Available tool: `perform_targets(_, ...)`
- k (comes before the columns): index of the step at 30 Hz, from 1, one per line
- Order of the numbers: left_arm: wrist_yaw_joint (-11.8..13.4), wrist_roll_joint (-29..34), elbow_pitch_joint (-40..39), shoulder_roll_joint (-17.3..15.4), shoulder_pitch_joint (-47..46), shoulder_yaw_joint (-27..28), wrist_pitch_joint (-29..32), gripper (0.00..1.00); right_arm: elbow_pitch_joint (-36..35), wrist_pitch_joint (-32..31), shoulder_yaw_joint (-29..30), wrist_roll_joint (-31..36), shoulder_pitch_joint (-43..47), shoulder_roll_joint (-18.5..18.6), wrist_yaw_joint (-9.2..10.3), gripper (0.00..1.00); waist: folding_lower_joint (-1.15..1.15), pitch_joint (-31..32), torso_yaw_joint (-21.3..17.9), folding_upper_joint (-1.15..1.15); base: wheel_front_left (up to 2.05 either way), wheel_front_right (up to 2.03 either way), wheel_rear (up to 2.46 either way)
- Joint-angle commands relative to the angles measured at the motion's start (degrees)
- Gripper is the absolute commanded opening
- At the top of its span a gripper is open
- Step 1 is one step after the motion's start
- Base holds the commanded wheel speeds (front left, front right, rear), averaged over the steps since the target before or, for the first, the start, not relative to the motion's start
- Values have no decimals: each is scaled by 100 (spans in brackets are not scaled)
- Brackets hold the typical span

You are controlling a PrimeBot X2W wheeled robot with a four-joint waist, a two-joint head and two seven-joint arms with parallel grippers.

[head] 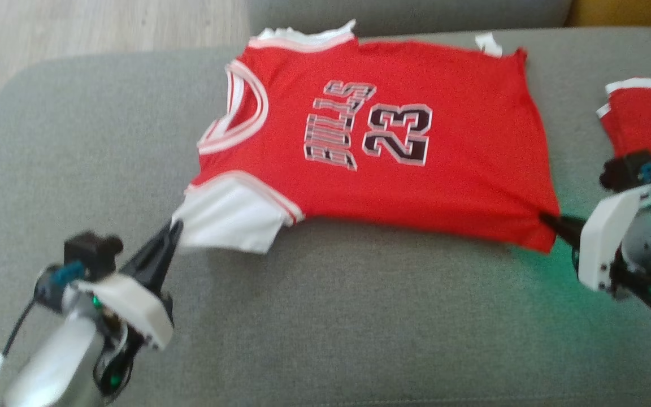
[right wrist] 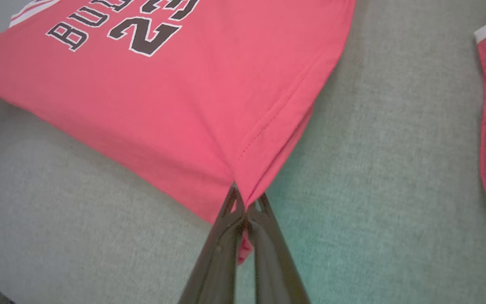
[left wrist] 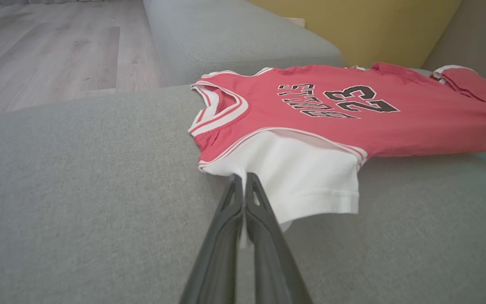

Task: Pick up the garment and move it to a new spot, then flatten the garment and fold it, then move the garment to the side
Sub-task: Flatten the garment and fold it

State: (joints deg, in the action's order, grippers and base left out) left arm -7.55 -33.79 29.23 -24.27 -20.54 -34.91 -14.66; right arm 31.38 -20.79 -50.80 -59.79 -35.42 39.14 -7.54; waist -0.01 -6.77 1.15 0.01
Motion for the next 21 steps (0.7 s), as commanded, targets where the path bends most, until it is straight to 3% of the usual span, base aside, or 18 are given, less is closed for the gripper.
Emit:
perform_targets(1, 50, 51, -238, -339, 22, 190, -33, 0, -249, -81, -18, -92, 174, 325, 5, 0, 1, 222, -58, -1, 0, 0, 0)
perform_targets(12, 328, -77, -1220, -649, 720, 231, 141, 0, -1007, -530, 199, -361, 669, 713, 5, 0, 1, 369, -139, -1, 0, 0, 0)
perform_targets(21, 398, 92, -1532, -838, 93, 287, 423, 0, -926, -935, 893, -381, 463, 381, 5, 0, 1, -66, -284, -1, 0, 0, 0)
